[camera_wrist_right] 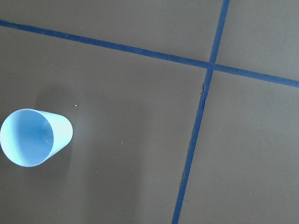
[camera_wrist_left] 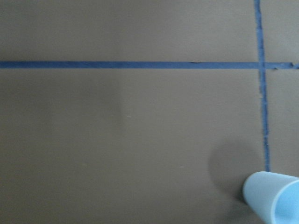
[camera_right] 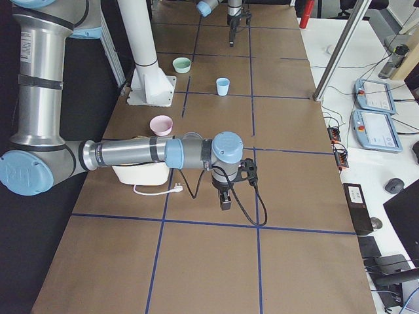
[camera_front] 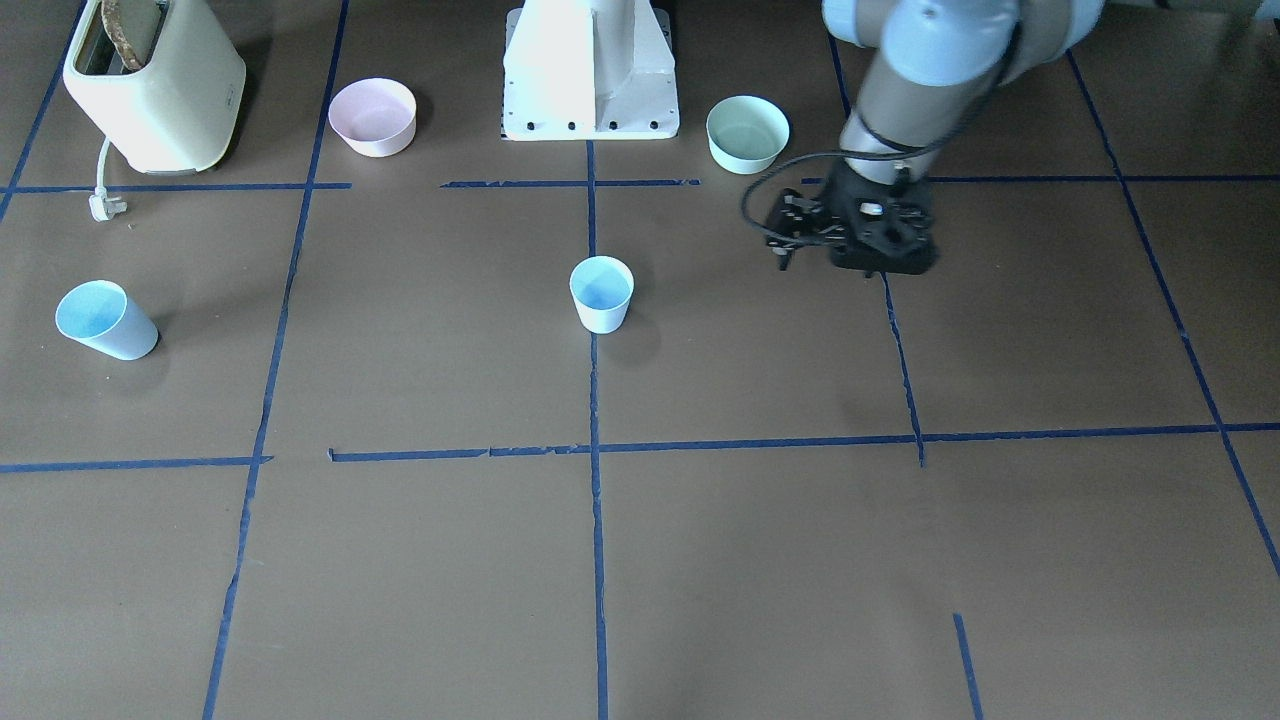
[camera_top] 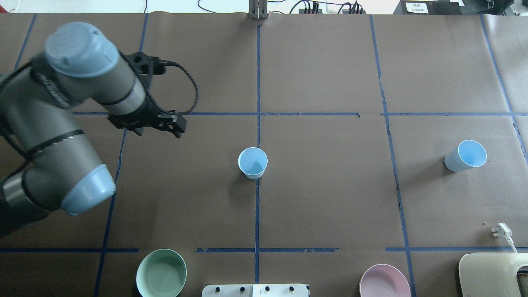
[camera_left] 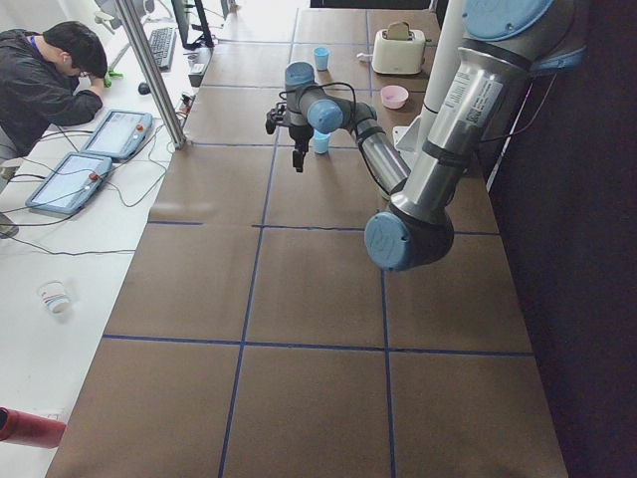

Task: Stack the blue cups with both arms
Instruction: 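Open the left gripper and withdraw the left arm to rest, then reach the right gripper down and grasp the other light-blue cup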

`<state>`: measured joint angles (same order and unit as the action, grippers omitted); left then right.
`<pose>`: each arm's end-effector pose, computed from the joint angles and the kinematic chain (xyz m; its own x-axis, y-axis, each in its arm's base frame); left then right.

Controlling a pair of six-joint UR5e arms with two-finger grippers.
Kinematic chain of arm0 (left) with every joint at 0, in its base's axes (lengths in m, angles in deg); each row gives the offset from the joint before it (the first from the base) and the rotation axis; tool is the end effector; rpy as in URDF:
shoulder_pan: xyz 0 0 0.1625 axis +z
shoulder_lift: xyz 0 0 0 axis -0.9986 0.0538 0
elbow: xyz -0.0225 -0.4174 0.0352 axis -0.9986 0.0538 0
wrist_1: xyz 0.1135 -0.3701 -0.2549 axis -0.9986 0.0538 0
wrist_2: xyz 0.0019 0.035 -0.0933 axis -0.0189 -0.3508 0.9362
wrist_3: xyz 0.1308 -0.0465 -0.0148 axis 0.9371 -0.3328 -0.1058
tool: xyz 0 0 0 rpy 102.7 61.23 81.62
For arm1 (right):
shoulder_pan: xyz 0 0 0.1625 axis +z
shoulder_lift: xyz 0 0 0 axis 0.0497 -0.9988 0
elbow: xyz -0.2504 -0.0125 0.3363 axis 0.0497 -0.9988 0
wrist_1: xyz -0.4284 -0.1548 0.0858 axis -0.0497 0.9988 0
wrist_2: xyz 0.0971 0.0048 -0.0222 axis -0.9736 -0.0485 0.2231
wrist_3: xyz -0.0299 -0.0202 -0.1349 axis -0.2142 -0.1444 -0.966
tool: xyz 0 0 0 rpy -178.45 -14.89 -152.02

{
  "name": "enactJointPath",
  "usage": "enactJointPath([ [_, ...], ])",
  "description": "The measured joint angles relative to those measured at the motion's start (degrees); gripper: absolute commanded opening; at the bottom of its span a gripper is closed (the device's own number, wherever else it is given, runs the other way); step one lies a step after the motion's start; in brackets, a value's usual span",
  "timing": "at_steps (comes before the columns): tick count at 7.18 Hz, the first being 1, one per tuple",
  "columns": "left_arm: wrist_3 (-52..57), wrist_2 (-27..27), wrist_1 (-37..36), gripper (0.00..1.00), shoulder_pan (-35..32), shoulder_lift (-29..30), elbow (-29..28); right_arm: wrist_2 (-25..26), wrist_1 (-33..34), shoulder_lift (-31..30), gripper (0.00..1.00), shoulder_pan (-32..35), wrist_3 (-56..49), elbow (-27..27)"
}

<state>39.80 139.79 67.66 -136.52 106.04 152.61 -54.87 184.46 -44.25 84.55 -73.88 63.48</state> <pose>0.3575 -0.5108 0.2860 0.6799 0.1750 -0.7121 -0.0986 0.9841 0.1477 0.0088 -0.4881 0.6074 0.6639 -0.1992 0.7208 0.1433 0.9799 0.1388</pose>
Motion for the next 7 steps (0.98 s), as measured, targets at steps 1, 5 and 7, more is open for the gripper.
enactJointPath([
  [1, 12.9, 3.2, -0.1, 1.0, -7.5, -6.7, 0.7, -0.1, -0.1, 0.3, 1.0, -1.0, 2.8, 0.2],
  [5, 49.3, 12.4, 0.0, 1.0, -35.2, -25.7, -5.4, -0.1, -0.2, 3.4, 1.0, -5.3, 10.7, 1.2],
  [7, 53.5, 14.4, 0.4, 1.0, -41.4, -32.0, -6.6, 0.2, -1.7, 3.7, 1.0, -8.3, 16.1, 2.5],
])
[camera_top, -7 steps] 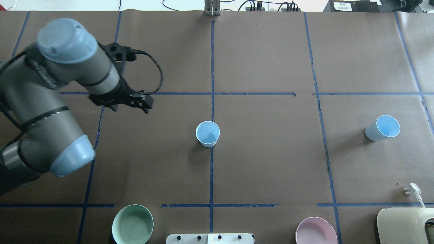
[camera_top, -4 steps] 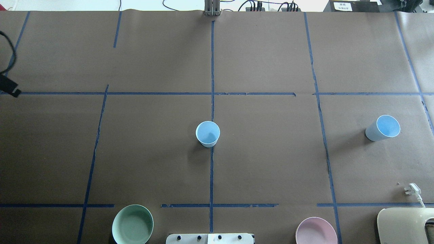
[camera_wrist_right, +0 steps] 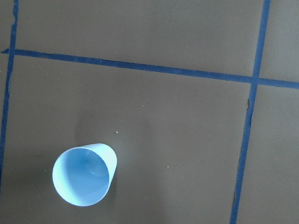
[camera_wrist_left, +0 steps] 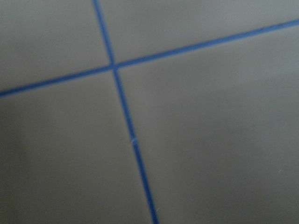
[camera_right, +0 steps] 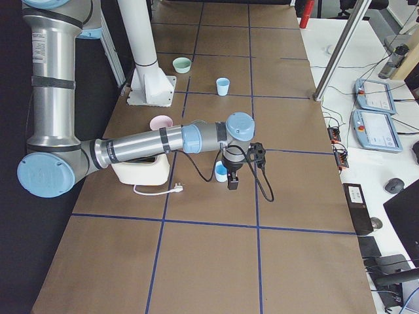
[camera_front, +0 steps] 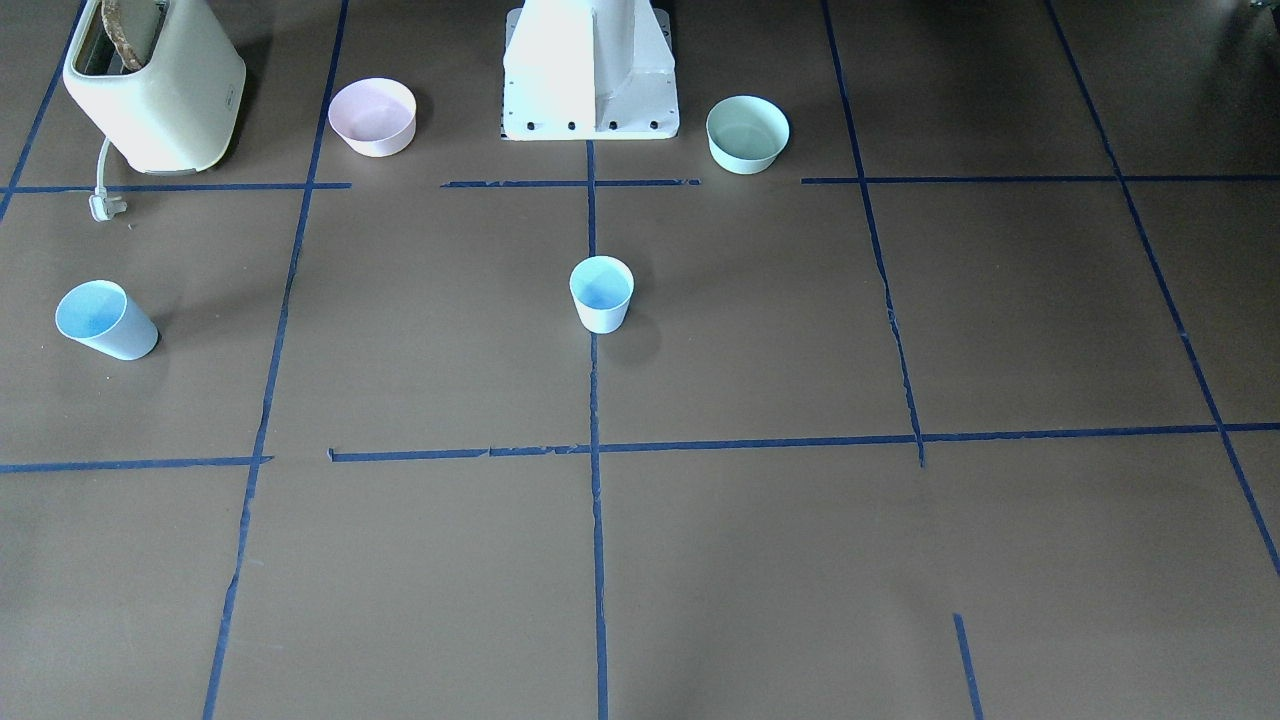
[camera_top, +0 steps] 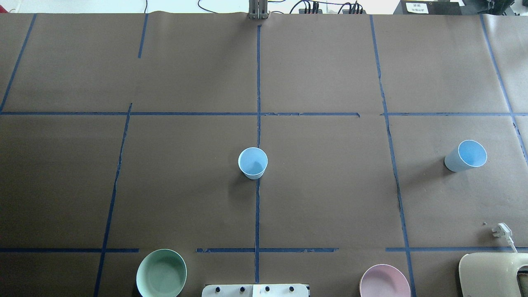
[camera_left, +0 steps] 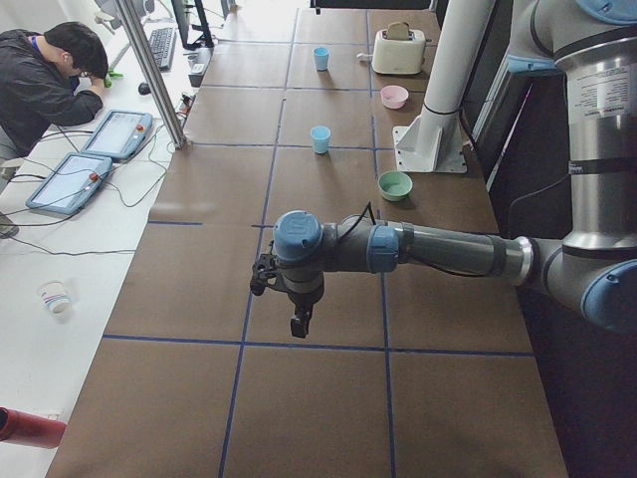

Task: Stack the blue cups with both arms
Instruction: 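Reach the right gripper down and grasp the other light-blue cup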

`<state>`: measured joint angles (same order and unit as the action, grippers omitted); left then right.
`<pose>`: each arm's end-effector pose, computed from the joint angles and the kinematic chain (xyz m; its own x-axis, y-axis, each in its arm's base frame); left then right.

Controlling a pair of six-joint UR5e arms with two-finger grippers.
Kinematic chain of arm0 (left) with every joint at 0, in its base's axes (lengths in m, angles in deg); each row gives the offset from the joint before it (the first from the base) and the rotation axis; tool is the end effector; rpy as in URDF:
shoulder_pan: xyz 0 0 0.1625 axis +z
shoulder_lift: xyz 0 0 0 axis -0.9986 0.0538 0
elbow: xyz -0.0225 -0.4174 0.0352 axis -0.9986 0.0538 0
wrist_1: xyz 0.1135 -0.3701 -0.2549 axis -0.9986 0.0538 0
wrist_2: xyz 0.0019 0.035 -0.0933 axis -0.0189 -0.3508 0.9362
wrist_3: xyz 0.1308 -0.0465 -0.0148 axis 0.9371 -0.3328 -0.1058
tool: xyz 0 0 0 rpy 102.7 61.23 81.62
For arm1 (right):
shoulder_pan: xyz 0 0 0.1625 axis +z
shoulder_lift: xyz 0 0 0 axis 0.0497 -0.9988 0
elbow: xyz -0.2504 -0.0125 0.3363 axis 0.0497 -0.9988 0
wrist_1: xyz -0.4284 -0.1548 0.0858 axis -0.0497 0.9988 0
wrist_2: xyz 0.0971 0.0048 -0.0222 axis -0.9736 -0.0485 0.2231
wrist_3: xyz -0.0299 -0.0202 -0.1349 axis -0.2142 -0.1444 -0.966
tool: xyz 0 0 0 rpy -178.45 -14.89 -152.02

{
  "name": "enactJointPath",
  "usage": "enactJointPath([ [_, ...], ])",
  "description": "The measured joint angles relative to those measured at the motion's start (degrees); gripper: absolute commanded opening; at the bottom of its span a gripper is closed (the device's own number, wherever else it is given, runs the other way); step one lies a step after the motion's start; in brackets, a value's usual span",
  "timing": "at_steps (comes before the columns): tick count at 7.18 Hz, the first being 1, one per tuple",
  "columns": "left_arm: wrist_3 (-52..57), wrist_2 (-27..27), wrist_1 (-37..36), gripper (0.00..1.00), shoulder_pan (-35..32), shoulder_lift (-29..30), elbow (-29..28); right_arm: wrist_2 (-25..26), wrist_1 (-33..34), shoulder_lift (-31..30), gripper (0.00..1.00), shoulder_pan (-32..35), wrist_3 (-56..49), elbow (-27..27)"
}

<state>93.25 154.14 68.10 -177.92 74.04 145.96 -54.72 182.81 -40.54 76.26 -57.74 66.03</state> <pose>-0.0398 -0.4560 0.6359 0.6754 0.1608 -0.7197 -0.1224 0.9869 0.1056 -0.0669 -0.5131 0.5478 0.6649 -0.1174 0.7376 0.0969 0.9928 0.0706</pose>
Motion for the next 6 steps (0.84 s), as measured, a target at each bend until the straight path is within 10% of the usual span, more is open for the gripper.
enactJointPath([
  [6, 0.1, 0.6, 0.4, 1.0, -1.3, -2.1, 0.4, 7.8, -39.1, -3.6, 0.99, -15.1, 30.0, -11.3],
])
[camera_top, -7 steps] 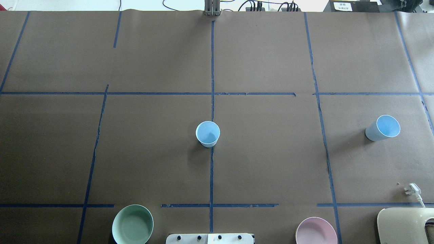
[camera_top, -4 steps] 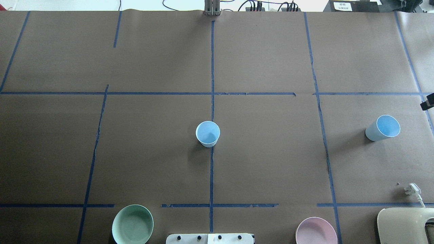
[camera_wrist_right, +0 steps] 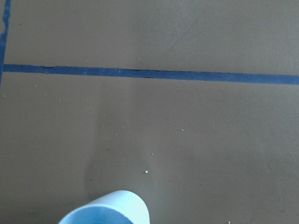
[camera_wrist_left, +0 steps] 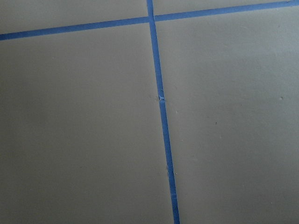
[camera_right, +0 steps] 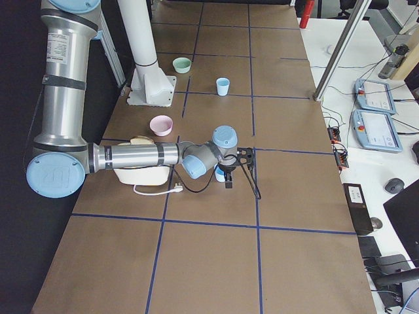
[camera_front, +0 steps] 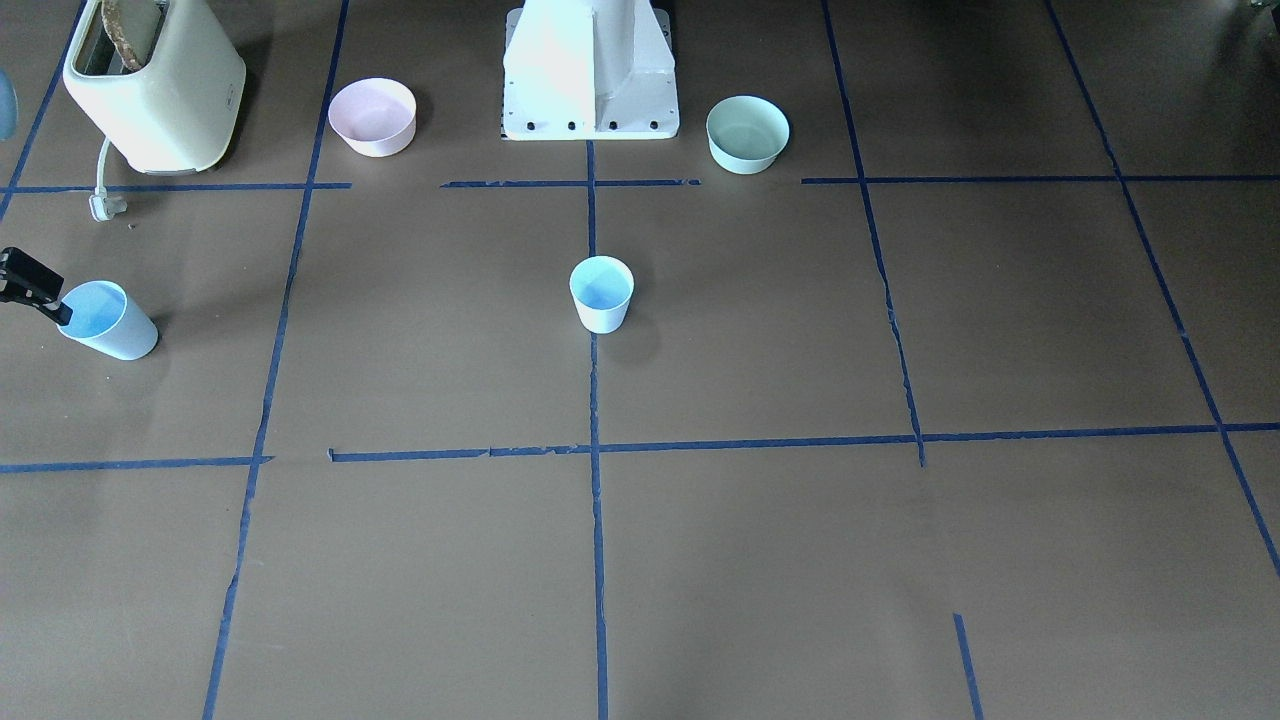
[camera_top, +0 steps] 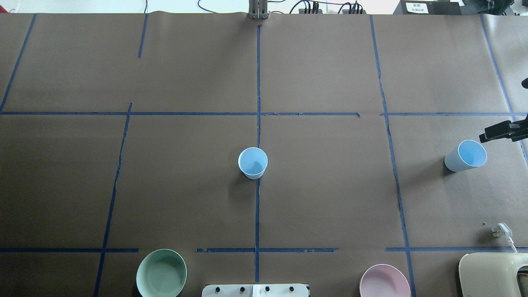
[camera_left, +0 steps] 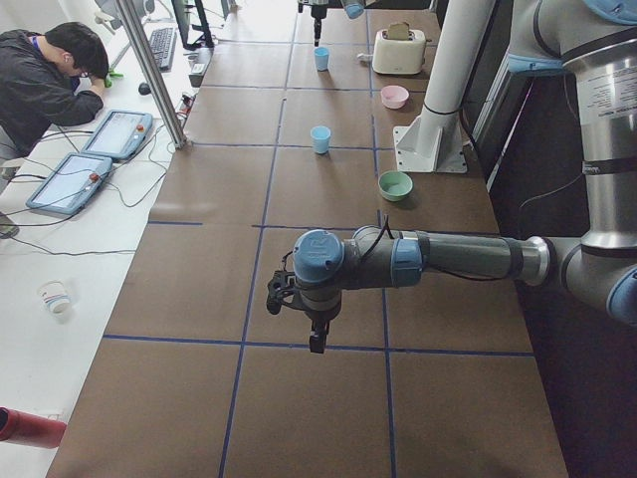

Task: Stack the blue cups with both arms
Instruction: 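Reach the right gripper down and grasp the other light-blue cup, then carry the cup with the right gripper and lower it into the center cup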

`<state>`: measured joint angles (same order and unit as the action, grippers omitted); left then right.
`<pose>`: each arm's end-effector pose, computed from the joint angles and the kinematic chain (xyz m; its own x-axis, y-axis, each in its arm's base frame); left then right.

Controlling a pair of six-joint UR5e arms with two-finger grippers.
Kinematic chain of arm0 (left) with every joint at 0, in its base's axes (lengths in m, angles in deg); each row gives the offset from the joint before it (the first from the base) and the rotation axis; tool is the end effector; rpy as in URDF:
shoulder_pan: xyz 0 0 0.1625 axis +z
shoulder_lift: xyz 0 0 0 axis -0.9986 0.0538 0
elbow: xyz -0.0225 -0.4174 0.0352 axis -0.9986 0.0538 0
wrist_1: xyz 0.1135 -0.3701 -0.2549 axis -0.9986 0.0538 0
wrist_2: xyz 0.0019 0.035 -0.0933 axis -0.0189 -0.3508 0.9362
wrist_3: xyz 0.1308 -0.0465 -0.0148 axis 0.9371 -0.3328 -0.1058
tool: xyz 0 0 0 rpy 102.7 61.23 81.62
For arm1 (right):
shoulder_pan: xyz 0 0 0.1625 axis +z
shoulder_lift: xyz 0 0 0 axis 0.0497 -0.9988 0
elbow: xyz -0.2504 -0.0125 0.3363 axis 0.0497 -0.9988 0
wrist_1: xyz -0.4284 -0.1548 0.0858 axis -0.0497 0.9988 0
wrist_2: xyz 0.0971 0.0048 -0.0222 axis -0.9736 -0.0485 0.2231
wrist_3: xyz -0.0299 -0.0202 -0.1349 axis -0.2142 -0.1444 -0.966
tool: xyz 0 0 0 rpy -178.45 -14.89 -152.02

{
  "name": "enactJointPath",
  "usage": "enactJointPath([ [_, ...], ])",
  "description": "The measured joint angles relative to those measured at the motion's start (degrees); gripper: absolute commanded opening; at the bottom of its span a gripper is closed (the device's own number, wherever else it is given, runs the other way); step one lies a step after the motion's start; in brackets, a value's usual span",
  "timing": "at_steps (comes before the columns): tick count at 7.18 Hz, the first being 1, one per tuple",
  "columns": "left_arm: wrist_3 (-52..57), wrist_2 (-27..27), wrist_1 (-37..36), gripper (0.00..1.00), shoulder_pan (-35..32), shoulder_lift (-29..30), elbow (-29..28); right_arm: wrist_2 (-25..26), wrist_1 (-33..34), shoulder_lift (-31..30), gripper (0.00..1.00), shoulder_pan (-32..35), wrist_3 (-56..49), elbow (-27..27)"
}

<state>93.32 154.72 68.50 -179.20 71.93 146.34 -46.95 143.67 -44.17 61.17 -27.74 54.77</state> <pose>-0.0484 -0.4386 0.6471 0.6708 0.1299 -0.7301 -0.0996 0.9914 0.0850 -0.1928 -0.4984 0.6164 0.6497 -0.0632 0.7576 -0.0445 0.9917 0.1208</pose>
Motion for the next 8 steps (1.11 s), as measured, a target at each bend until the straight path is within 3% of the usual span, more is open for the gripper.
enactJointPath([
  [1, 0.0, 0.0, 0.0, 1.0, 0.0, 0.0, 0.1, 0.1, -0.8, -0.2, 0.97, -0.9, 0.3, -0.6],
  [2, 0.0, 0.0, 0.0, 1.0, 0.0, 0.0, 0.1, 0.2, -1.1, -0.3, 0.7, -2.0, 0.3, -1.1],
  [3, 0.0, 0.0, 0.0, 1.0, 0.0, 0.0, 0.1, 0.3, -1.2, -0.4, 0.14, -3.1, 0.4, -1.7],
  [4, 0.0, 0.0, 0.0, 1.0, 0.0, 0.0, 0.1, 0.4, -1.2, -0.3, 0.0, -3.9, 0.4, -2.2],
  [8, 0.0, 0.0, 0.0, 1.0, 0.0, 0.0, 0.0, -0.7, -0.1, 0.3, 0.0, -4.2, 0.5, -0.6],
])
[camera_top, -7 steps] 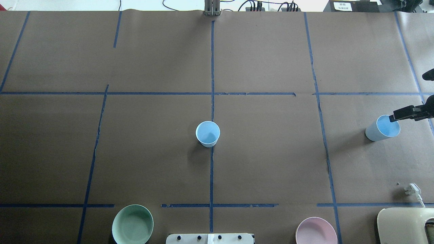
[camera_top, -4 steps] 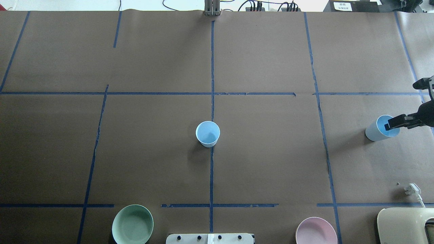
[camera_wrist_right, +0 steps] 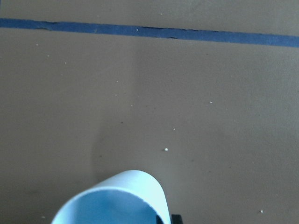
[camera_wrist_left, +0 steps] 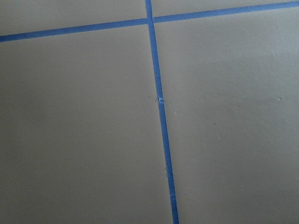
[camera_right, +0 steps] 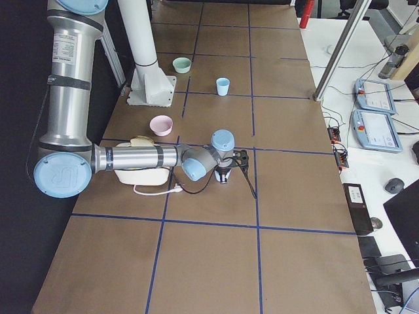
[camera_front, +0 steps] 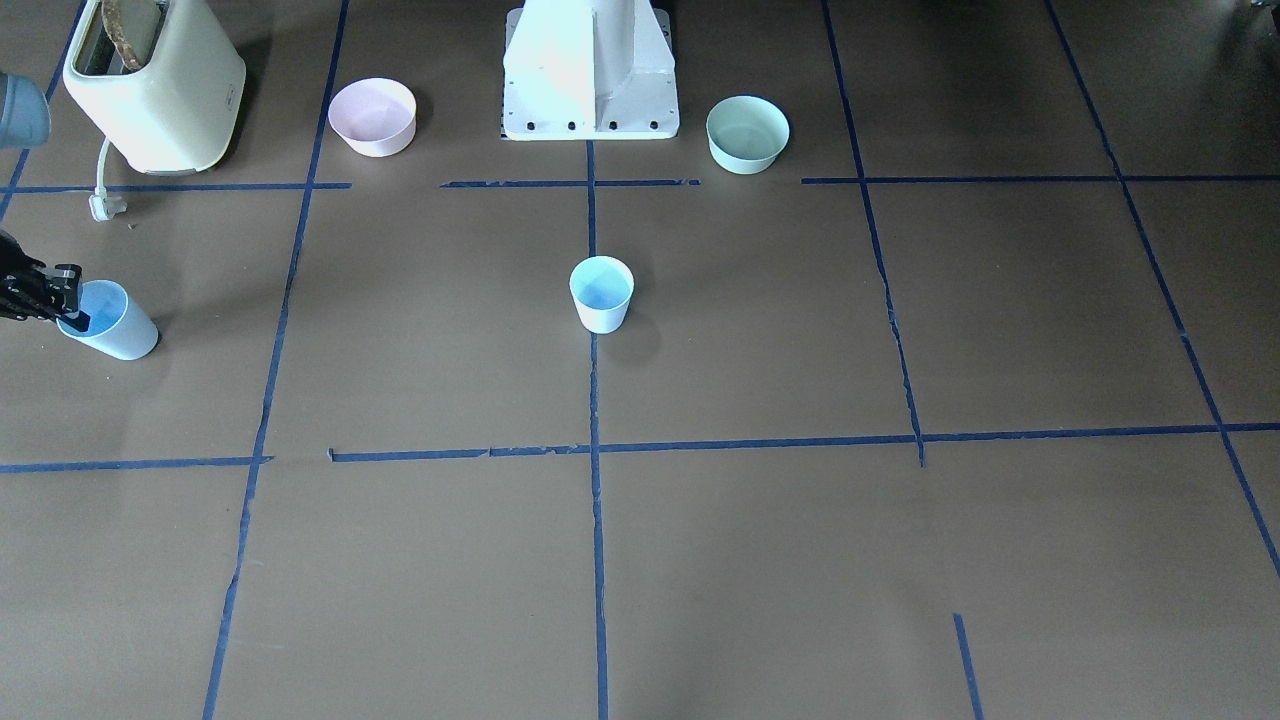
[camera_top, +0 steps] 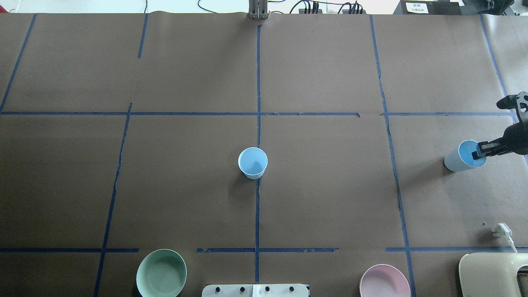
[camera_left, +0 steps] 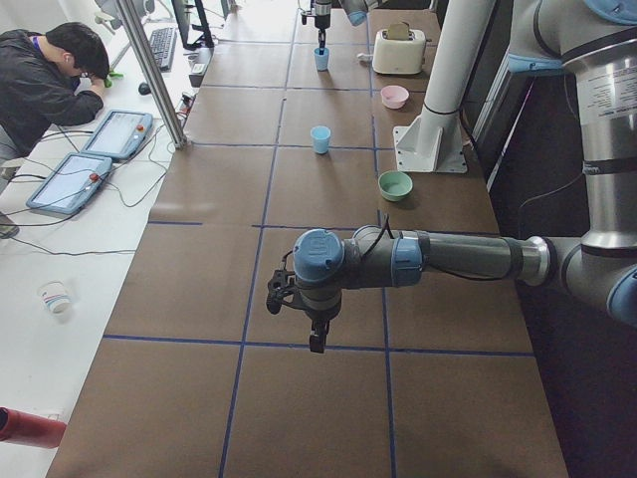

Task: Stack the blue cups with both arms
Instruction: 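Carry the cup with the right gripper and lower it into the center cup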

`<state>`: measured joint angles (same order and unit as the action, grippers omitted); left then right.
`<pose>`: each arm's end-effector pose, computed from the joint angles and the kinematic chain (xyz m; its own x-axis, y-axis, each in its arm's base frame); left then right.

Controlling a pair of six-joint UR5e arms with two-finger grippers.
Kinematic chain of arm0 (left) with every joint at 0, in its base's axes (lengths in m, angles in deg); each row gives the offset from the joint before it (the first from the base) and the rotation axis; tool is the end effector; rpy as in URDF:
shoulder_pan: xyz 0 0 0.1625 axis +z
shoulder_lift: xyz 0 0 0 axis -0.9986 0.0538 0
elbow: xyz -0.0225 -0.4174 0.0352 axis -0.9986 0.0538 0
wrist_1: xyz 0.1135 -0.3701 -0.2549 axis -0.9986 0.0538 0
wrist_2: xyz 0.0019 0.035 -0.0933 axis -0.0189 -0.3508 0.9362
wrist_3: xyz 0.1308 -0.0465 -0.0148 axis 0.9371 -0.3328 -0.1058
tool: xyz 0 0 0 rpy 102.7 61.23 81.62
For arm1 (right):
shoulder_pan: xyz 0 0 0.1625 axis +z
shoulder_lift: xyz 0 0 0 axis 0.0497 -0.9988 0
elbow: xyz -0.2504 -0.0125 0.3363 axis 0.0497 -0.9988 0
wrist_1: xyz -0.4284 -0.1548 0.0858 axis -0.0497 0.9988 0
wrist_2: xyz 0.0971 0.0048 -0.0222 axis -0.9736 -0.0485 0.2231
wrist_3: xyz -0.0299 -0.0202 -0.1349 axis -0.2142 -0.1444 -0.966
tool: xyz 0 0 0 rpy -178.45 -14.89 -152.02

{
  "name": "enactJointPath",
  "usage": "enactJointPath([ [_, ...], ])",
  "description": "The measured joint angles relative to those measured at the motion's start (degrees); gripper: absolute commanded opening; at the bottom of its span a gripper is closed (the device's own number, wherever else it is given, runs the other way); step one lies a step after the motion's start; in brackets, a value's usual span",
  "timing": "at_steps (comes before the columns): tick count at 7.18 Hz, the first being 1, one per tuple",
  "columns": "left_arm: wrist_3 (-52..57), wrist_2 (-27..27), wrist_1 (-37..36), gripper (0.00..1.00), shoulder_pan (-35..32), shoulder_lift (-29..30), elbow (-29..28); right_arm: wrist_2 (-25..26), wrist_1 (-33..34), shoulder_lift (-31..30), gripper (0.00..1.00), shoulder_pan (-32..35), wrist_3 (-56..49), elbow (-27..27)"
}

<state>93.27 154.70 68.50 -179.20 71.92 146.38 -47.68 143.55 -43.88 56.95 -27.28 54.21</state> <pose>-0.0484 -0.4386 0.6469 0.6712 0.1295 -0.7299 -0.0990 0.9915 0.0848 -0.2309 -0.4834 0.6182 0.6368 -0.1016 0.7643 0.0297 0.9938 0.1074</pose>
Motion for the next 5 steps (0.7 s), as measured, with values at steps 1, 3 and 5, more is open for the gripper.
enactJointPath([
  [1, 0.0, 0.0, 0.0, 1.0, 0.0, 0.0, 0.0, -0.4, 3.0, 1.1, 0.0, 0.0, 0.5, 2.1],
  [3, -0.1, -0.1, 0.0, 1.0, 0.0, 0.0, -0.1, -0.7, 14.6, 7.8, 0.0, -0.4, 4.6, 7.5],
  [5, -0.1, -0.1, 0.0, 1.0, 0.0, -0.1, -0.1, 0.3, 25.7, 19.8, 0.0, -4.1, 15.6, 10.5],
])
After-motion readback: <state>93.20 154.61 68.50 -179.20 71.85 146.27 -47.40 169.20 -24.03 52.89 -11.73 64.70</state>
